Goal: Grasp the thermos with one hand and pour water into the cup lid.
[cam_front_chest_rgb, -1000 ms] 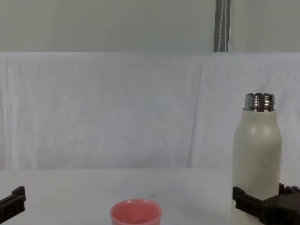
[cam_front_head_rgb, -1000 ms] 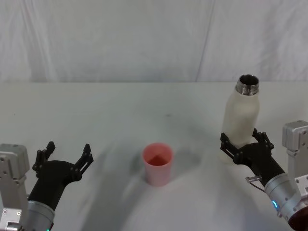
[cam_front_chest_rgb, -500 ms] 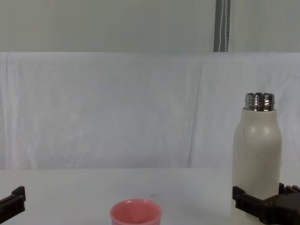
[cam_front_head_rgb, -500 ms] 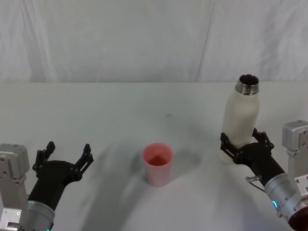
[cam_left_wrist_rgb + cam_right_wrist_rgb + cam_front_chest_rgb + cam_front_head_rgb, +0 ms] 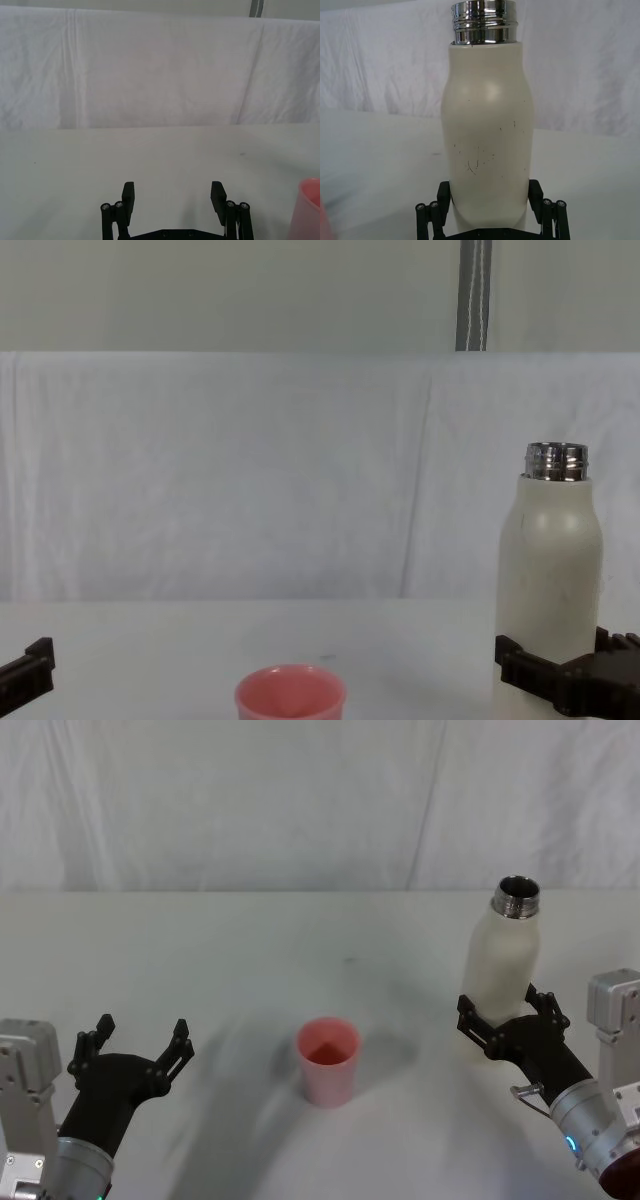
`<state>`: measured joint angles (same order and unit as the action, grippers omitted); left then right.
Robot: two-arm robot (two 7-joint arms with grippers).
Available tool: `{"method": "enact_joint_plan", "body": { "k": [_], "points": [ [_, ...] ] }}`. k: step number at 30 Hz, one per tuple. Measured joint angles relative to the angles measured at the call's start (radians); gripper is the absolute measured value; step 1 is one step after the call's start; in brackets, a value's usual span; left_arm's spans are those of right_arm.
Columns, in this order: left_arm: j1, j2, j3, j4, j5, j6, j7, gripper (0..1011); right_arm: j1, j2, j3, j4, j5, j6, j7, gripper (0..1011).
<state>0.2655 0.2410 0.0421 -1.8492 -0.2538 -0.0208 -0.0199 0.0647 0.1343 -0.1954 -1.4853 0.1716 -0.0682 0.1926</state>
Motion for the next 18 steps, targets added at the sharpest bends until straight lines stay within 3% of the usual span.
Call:
{"method": "enact_joint_plan", "body": {
  "k": [18],
  "points": [
    [0.0, 0.0, 0.0, 0.0, 0.0, 0.0, 0.0, 1001, 0.0, 0.0, 0.0, 0.0, 0.0, 0.001, 0.0, 1001]
  ]
}}
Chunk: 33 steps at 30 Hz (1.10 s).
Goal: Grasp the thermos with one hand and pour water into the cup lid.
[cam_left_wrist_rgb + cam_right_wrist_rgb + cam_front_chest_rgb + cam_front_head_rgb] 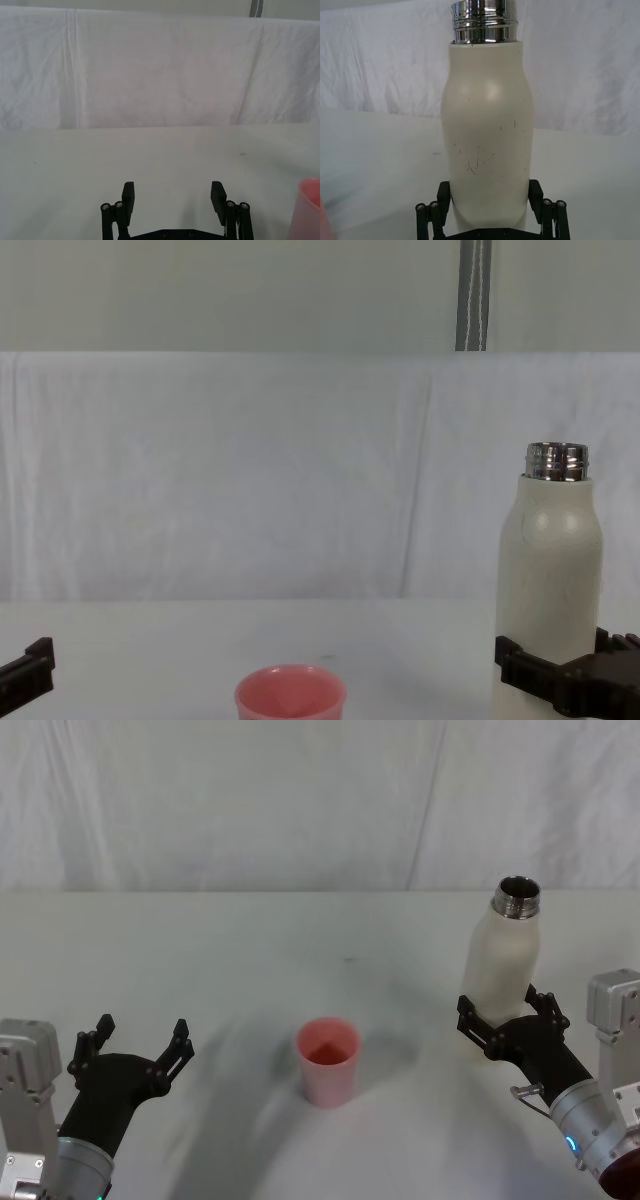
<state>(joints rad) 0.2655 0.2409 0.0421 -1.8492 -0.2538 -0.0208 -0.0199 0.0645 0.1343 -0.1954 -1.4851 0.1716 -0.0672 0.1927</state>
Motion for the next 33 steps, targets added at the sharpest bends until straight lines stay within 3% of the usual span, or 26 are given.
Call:
{"method": "enact_joint_plan", "body": {
  "k": [33],
  "points": [
    [0.0, 0.0, 0.0, 0.0, 0.0, 0.0, 0.0, 1001, -0.011, 0.003, 0.002, 0.0, 0.005, -0.002, 0.006, 1001]
  ]
}}
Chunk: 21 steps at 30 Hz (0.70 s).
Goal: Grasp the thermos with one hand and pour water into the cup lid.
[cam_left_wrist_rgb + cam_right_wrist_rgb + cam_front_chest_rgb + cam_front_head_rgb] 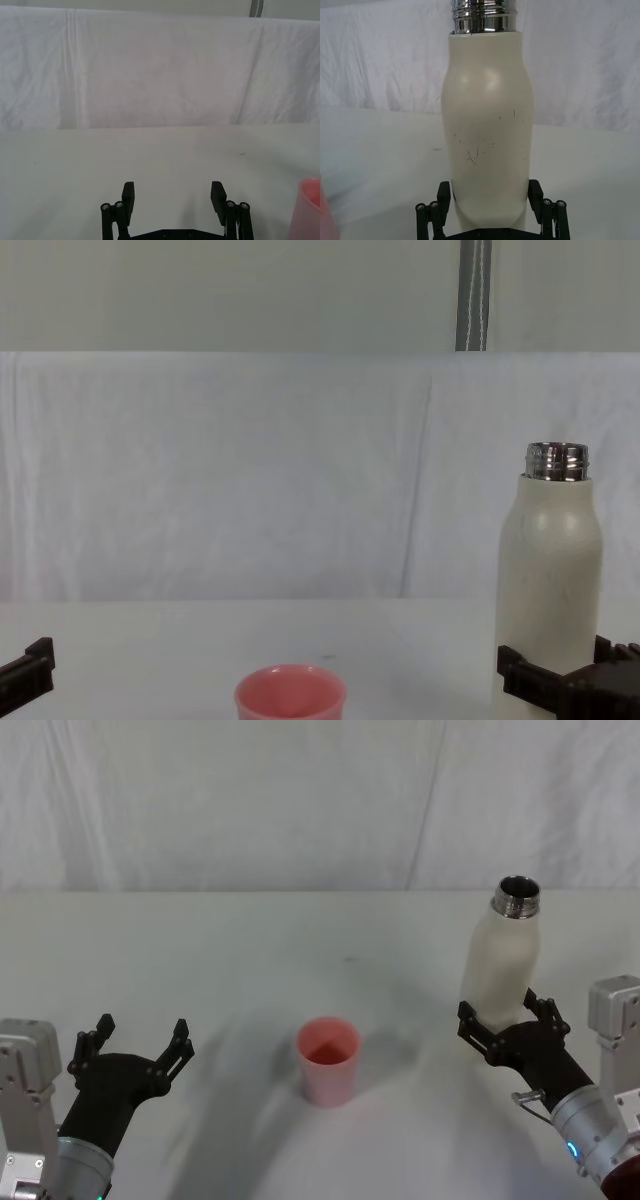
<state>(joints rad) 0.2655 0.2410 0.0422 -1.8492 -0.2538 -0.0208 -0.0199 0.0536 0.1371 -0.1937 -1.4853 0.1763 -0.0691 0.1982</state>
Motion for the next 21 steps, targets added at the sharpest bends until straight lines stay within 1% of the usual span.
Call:
{"method": "enact_joint_plan", "body": {
  "k": [21],
  "points": [
    [0.0, 0.0, 0.0, 0.0, 0.0, 0.0, 0.0, 1001, -0.014, 0.011, 0.001, -0.016, 0.014, -0.004, 0.011, 1001]
  ]
}}
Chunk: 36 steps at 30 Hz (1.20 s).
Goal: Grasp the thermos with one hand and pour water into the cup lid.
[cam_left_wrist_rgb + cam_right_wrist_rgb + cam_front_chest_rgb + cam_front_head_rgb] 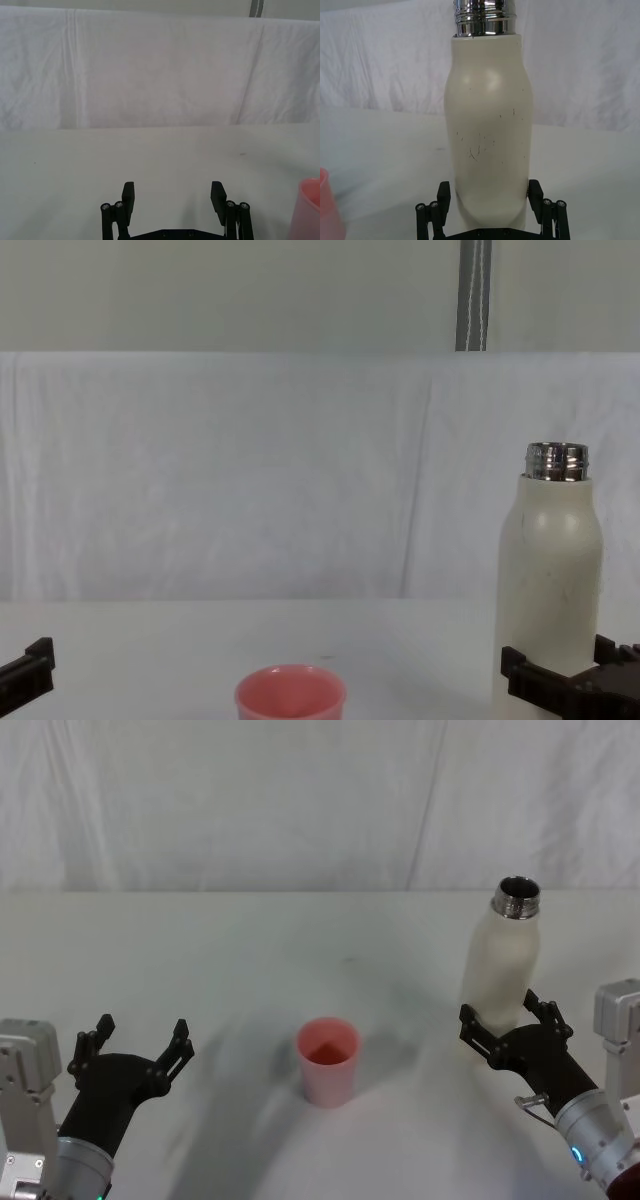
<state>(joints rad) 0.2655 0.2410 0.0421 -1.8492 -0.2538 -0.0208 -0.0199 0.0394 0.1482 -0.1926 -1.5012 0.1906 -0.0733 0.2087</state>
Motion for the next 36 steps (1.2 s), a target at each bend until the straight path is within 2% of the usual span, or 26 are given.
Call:
{"method": "enact_joint_plan", "body": {
  "k": [36],
  "points": [
    [0.0, 0.0, 0.0, 0.0, 0.0, 0.0, 0.0, 1001, -0.079, 0.033, 0.022, -0.096, 0.002, 0.015, -0.014, 1001]
  ]
}}
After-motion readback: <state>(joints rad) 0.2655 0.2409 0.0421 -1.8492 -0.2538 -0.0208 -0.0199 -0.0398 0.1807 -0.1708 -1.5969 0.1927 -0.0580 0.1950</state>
